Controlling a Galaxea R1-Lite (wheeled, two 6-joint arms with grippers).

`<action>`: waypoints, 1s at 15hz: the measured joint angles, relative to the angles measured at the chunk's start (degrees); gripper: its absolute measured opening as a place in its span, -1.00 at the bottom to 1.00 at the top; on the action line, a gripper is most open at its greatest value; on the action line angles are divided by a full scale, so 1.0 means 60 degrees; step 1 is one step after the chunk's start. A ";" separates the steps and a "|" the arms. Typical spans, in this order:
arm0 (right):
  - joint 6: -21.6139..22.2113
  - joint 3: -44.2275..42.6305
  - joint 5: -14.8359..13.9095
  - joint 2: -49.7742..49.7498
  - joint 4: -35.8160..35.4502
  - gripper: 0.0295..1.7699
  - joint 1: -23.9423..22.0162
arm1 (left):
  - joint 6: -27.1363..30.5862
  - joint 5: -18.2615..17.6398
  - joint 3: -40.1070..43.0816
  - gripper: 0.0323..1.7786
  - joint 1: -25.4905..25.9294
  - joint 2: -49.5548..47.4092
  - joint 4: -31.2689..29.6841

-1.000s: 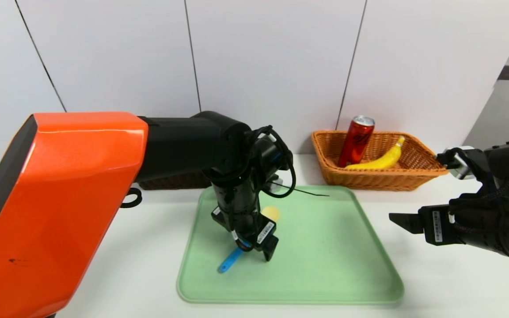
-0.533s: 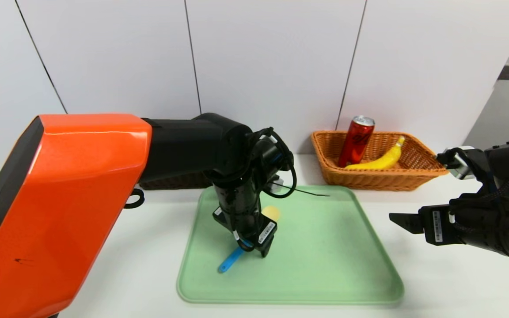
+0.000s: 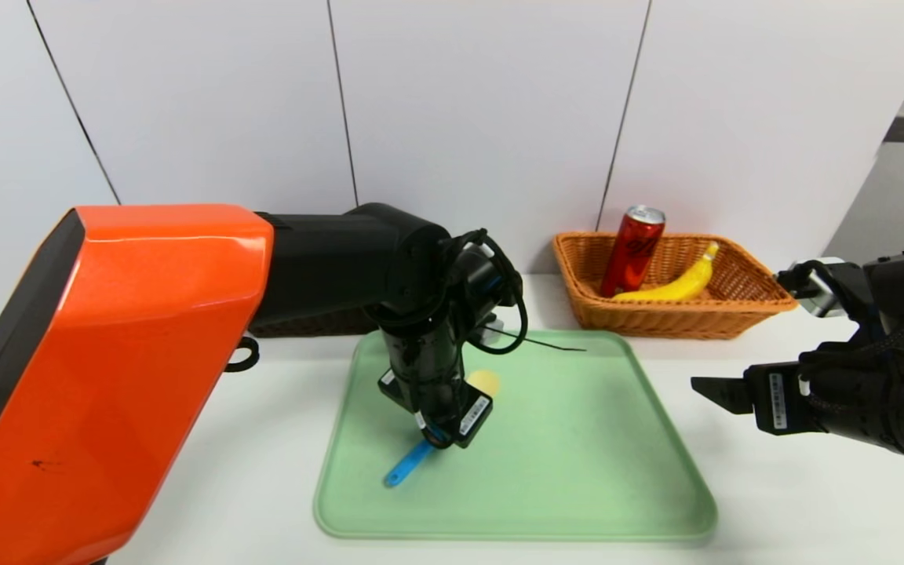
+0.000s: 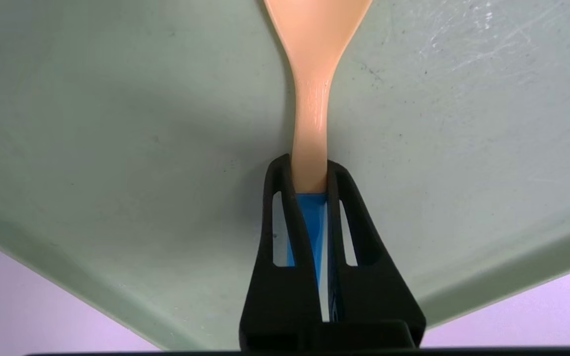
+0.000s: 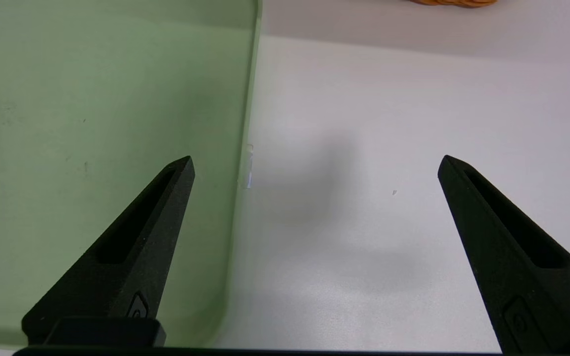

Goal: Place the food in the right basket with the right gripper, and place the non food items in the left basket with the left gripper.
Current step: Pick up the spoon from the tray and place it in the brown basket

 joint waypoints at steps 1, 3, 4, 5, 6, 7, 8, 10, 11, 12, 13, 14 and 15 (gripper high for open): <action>-0.0004 -0.0010 0.0008 0.0004 -0.0004 0.92 -0.0006 | 0.0000 0.0000 0.0002 -0.91 0.0000 -0.0010 0.0018; -0.0010 -0.0010 0.0022 0.0008 -0.0004 0.92 -0.0004 | 0.0006 0.0014 0.0006 -0.91 0.0000 -0.0043 -0.0014; -0.0004 -0.0014 0.0026 0.0012 0.0000 0.92 -0.0006 | 0.0010 0.0014 0.0006 -0.91 -0.0004 -0.0120 -0.0059; 0.0000 -0.0014 0.0018 0.0008 0.0000 0.92 -0.0006 | 0.0010 0.0018 0.0002 -0.91 -0.0059 -0.0266 -0.0128; 0.0004 0.0000 0.0026 0.0004 -0.0004 0.92 -0.0006 | 0.0006 0.0018 -0.0004 -0.91 -0.0146 -0.0492 -0.0256; 0.0018 0.0033 0.0026 -0.0006 0.0004 0.92 -0.0006 | 0.0006 0.0020 -0.0008 -0.91 -0.0203 -0.0764 -0.0343; 0.0028 0.0055 0.0026 -0.0020 0.0004 0.92 -0.0024 | 0.0000 0.0055 -0.0008 -0.91 -0.0244 -0.1140 -0.0384; 0.0028 0.0067 0.0041 -0.0047 0.0006 0.92 -0.0091 | 0.0018 0.0254 -0.0012 -0.91 -0.0215 -0.2050 -0.0471; 0.0022 0.0069 0.0045 -0.0069 0.0004 0.92 -0.0110 | 0.0087 0.0461 -0.0012 -0.91 -0.0091 -0.2578 -0.0591; 0.0018 0.0073 0.0055 -0.0071 0.0000 0.92 -0.0112 | 0.0254 0.0636 -0.0018 -0.91 0.0183 -0.3119 -0.0758; 0.0018 0.0073 0.0051 -0.0069 0.0004 0.92 -0.0110 | 0.0567 0.0778 -0.0018 -0.91 0.0699 -0.3612 -0.0963; 0.0022 0.0063 0.0051 -0.0069 0.0000 0.92 -0.0083 | 0.0906 0.0829 -0.0016 -0.91 0.1258 -0.3960 -0.1170; 0.0014 0.0055 0.0051 -0.0065 0.0000 0.92 -0.0047 | 0.1300 0.0776 -0.0012 -0.91 0.1877 -0.4259 -0.1428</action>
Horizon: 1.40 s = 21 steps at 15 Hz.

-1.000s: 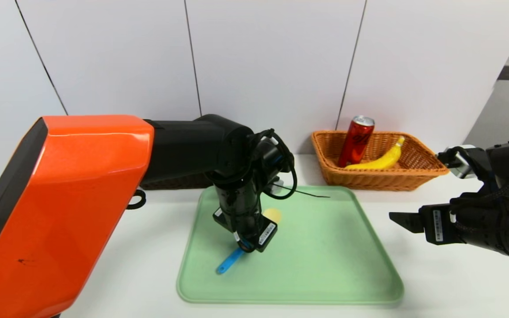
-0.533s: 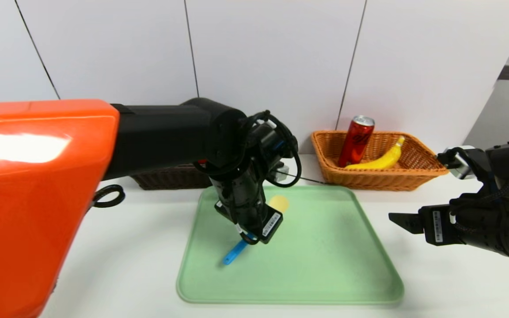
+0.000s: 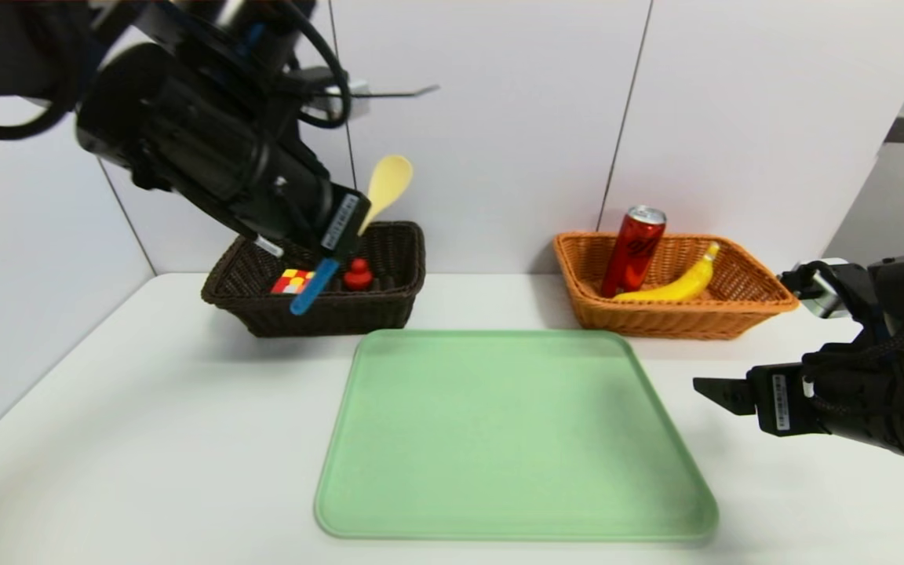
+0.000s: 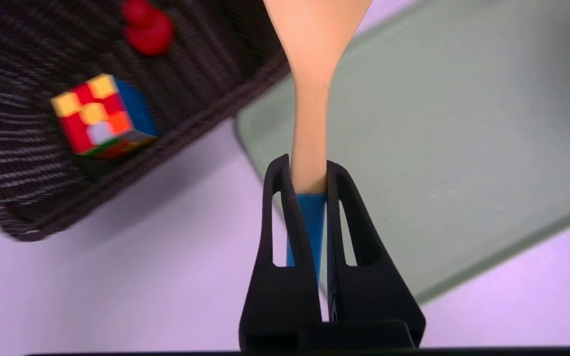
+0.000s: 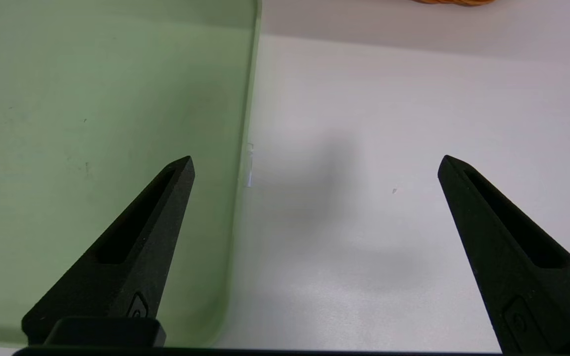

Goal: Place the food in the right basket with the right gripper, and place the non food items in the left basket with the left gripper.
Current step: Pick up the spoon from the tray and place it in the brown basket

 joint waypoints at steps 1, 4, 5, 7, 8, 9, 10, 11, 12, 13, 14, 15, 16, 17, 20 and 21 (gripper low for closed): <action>-0.0004 -0.0018 0.0004 0.0008 0.0004 0.92 0.0024 | 0.0463 -0.0234 0.0004 -0.91 0.0561 -0.0197 -0.0221; 0.0004 -0.0014 -0.0024 -0.0024 0.0000 0.92 0.0087 | 0.2011 -0.1707 0.0014 -0.91 0.2141 -0.0244 -0.0711; 0.0026 0.0008 -0.0037 -0.0041 -0.0004 0.92 0.0102 | 0.2292 -0.1922 0.0014 -0.91 0.2428 -0.0073 -0.0910; 0.0124 0.0063 -0.0043 -0.0065 0.0004 0.92 0.0106 | 0.2719 -0.2040 0.0018 -0.91 0.2867 0.0504 -0.1694; 0.0146 0.0102 -0.0043 -0.0091 -0.0004 0.92 0.0120 | 0.3003 -0.2174 0.0018 -0.91 0.3080 0.0835 -0.2233; 0.0150 0.0136 -0.0051 -0.0112 0.0000 0.92 0.0124 | 0.3375 -0.2446 0.0018 -0.91 0.3285 0.1162 -0.2775; 0.0156 0.0169 -0.0057 -0.0134 0.0000 0.92 0.0130 | 0.3891 -0.2753 0.0018 -0.91 0.3470 0.1501 -0.3257; 0.0165 0.0179 -0.0055 -0.0152 -0.0008 0.92 0.0130 | 0.4478 -0.2905 0.0018 -0.91 0.3590 0.1792 -0.3564; 0.0187 0.0187 -0.0057 -0.0167 0.0000 0.92 0.0128 | 0.5098 -0.2964 0.0018 -0.91 0.3686 0.2048 -0.3777; 0.0187 0.0189 -0.0057 -0.0175 0.0004 0.92 0.0128 | 0.5723 -0.2979 0.0018 -0.91 0.3781 0.2302 -0.3964; 0.0187 0.0189 -0.0057 -0.0175 -0.0004 0.92 0.0120 | 0.6197 -0.2979 0.0014 -0.91 0.3846 0.2525 -0.4194; 0.0189 0.0189 -0.0055 -0.0175 0.0000 0.92 0.0120 | 0.6518 -0.2975 0.0014 -0.91 0.3879 0.2743 -0.4480; 0.0201 0.0193 -0.0057 -0.0171 0.0000 0.92 0.0110 | 0.6739 -0.2964 0.0012 -0.91 0.3889 0.2972 -0.4779; 0.0207 0.0193 -0.0057 -0.0163 0.0000 0.92 0.0102 | 0.6945 -0.2954 0.0008 -0.91 0.3901 0.3145 -0.4955; 0.0215 0.0193 -0.0055 -0.0124 -0.0004 0.92 0.0073 | 0.7166 -0.2936 0.0014 -0.91 0.3901 0.3421 -0.4951; 0.0211 0.0183 -0.0057 -0.0106 0.0000 0.92 0.0061 | 0.7341 -0.2942 0.0022 -0.91 0.3875 0.3480 -0.4937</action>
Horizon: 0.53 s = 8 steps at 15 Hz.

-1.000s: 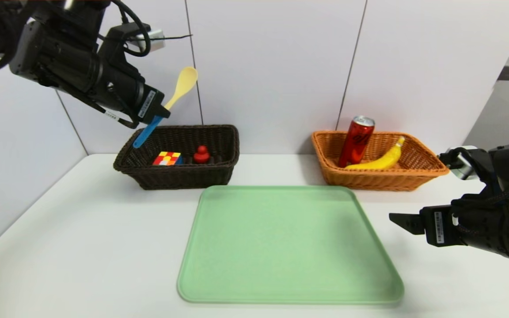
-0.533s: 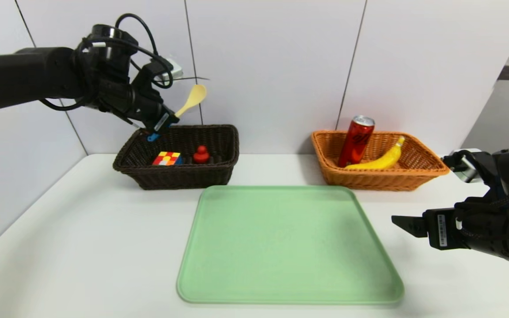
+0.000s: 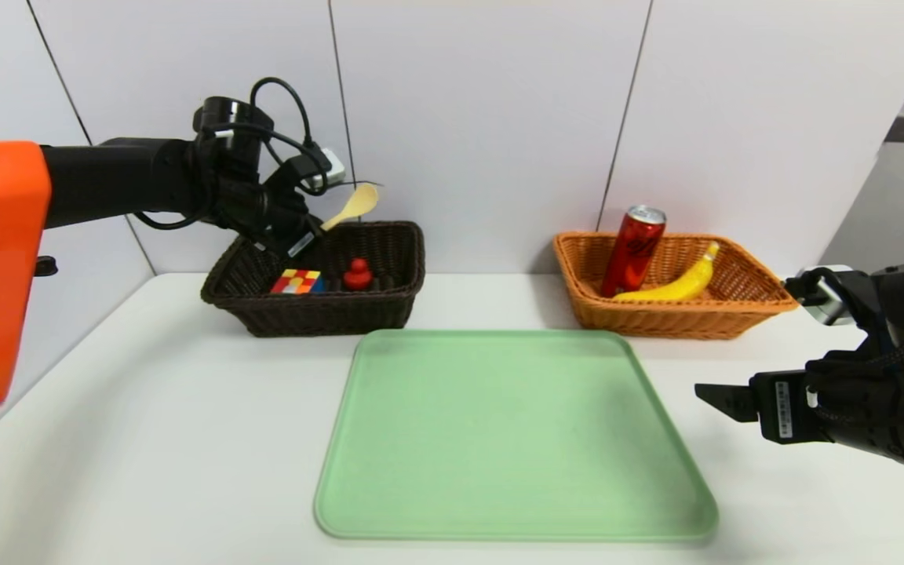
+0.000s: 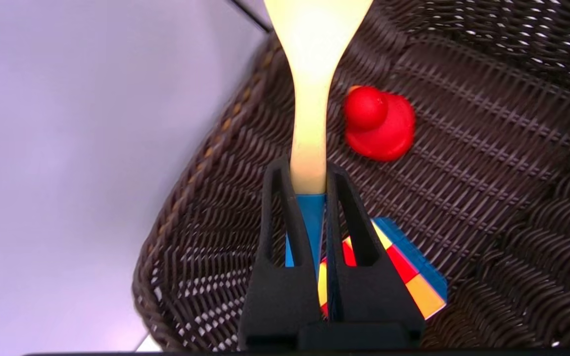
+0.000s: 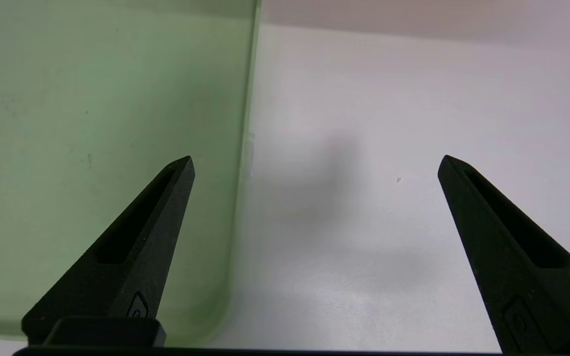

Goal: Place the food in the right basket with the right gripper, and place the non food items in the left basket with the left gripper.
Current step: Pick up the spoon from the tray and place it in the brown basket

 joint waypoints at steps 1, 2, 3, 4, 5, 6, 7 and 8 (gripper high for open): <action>0.0004 -0.0012 0.0000 0.0022 0.0000 0.92 -0.0006 | 0.0173 0.0006 0.0000 -0.91 -0.0018 0.0051 0.0008; 0.0000 -0.0033 0.0000 0.0049 0.0000 0.92 -0.0014 | 0.0238 0.0010 0.0004 -0.91 -0.0006 0.0087 0.0016; 0.0000 -0.0059 0.0002 0.0065 -0.0004 0.92 -0.0020 | 0.0244 0.0014 0.0004 -0.91 0.0000 0.0112 0.0059; -0.0004 -0.0081 0.0000 0.0081 -0.0004 0.92 -0.0028 | 0.0248 0.0018 0.0006 -0.91 -0.0006 0.0126 0.0091; 0.0000 -0.0110 0.0000 0.0095 -0.0004 0.92 -0.0033 | 0.0248 0.0022 0.0006 -0.91 -0.0047 0.0140 0.0095; 0.0000 -0.0156 0.0002 0.0118 0.0000 0.92 -0.0039 | 0.0252 0.0024 0.0006 -0.91 -0.0075 0.0152 0.0095; 0.0000 -0.0197 0.0000 0.0136 -0.0004 0.92 -0.0047 | 0.0252 0.0028 0.0006 -0.91 -0.0091 0.0156 0.0104; -0.0004 -0.0215 0.0000 0.0156 -0.0004 0.92 -0.0051 | 0.0252 0.0047 0.0006 -0.91 -0.0112 0.0163 0.0128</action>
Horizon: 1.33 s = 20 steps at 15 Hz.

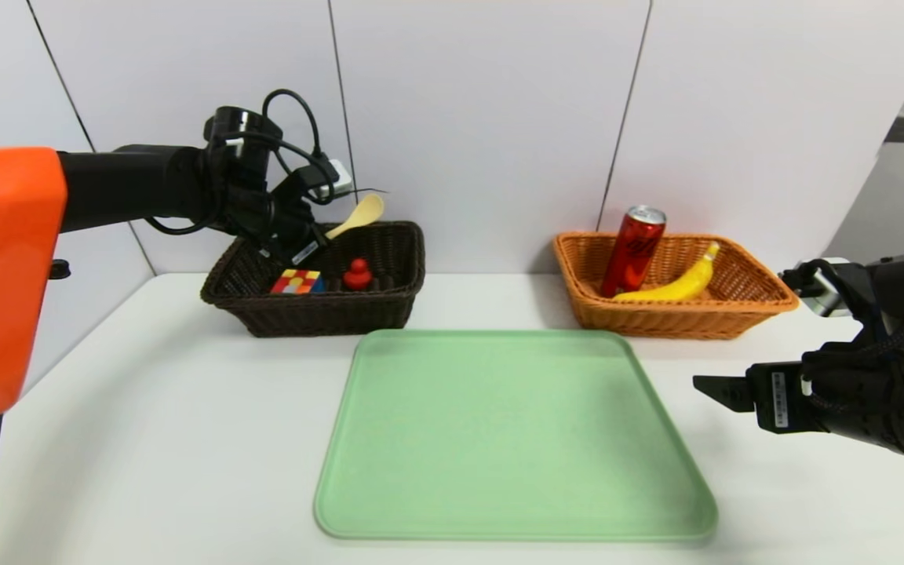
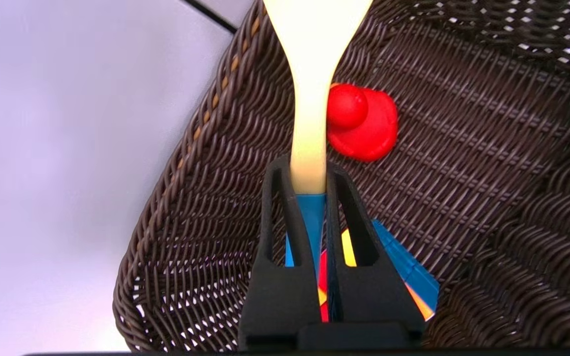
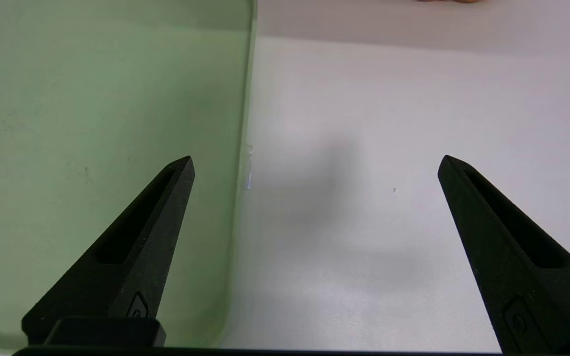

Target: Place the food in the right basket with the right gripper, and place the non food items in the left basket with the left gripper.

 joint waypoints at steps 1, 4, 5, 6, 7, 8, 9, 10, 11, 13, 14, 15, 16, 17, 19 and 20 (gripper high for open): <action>0.0004 -0.0018 0.0000 0.0018 0.0000 0.92 0.0000 | -0.0004 0.0041 0.0000 -0.91 -0.0018 0.0008 0.0065; 0.0000 -0.0130 0.0002 0.0055 0.0004 0.92 -0.0006 | 0.0004 0.0124 0.0000 -0.91 -0.0110 0.0022 0.0156; 0.0004 -0.0148 -0.0004 0.0059 0.0004 0.92 -0.0006 | -0.0004 0.0193 0.0000 -0.91 -0.0106 0.0026 0.0161; 0.0004 -0.0161 -0.0004 0.0067 0.0004 0.92 -0.0004 | -0.0004 0.0270 0.0000 -0.81 -0.0122 0.0033 0.0161; 0.0008 -0.0161 -0.0008 0.0067 0.0004 0.92 -0.0004 | 0.0000 0.0313 0.0000 -0.60 -0.0146 0.0055 0.0142; 0.0008 -0.0161 -0.0012 0.0067 0.0004 0.92 -0.0006 | 0.0000 0.0327 0.0000 -0.42 -0.0179 0.0073 0.0136; 0.0008 -0.0161 -0.0012 0.0067 0.0004 0.92 -0.0006 | 0.0000 0.0331 0.0000 -0.26 -0.0187 0.0087 0.0132; 0.0004 -0.0156 -0.0012 0.0067 0.0000 0.92 -0.0010 | -0.0004 0.0339 0.0000 -0.11 -0.0175 0.0095 0.0132; 0.0004 -0.0156 -0.0012 0.0067 0.0004 0.92 -0.0010 | 0.0000 0.0339 0.0000 0.01 -0.0175 0.0100 0.0132; 0.0000 -0.0156 -0.0012 0.0063 0.0004 0.92 -0.0010 | -0.0004 0.0339 -0.0006 0.21 -0.0187 0.0081 0.0014; 0.0008 -0.0156 -0.0014 0.0051 0.0004 0.92 -0.0010 | -0.0022 0.0335 -0.0024 0.30 -0.0197 0.0018 -0.0075; 0.0016 -0.0156 -0.0014 0.0045 0.0000 0.92 -0.0014 | -0.0051 0.0335 -0.0033 0.38 -0.0197 -0.0091 -0.0142; 0.0016 -0.0161 -0.0014 0.0033 0.0000 0.92 -0.0024 | -0.0134 0.0335 -0.0035 0.44 -0.0230 -0.0299 -0.0148; 0.0035 -0.0219 -0.0014 0.0026 0.0000 0.92 -0.0037 | -0.0345 0.0345 -0.0039 0.50 -0.0293 -0.0571 -0.0142; 0.0260 -0.0542 -0.0026 0.0026 0.0004 0.92 -0.0055 | -0.1506 0.0679 -0.0043 0.59 -0.0660 -0.1396 0.0132; 0.0329 -0.0772 -0.0012 0.0030 0.0000 0.92 -0.0065 | -0.2544 0.1057 -0.0043 0.63 -0.0949 -0.1865 0.0449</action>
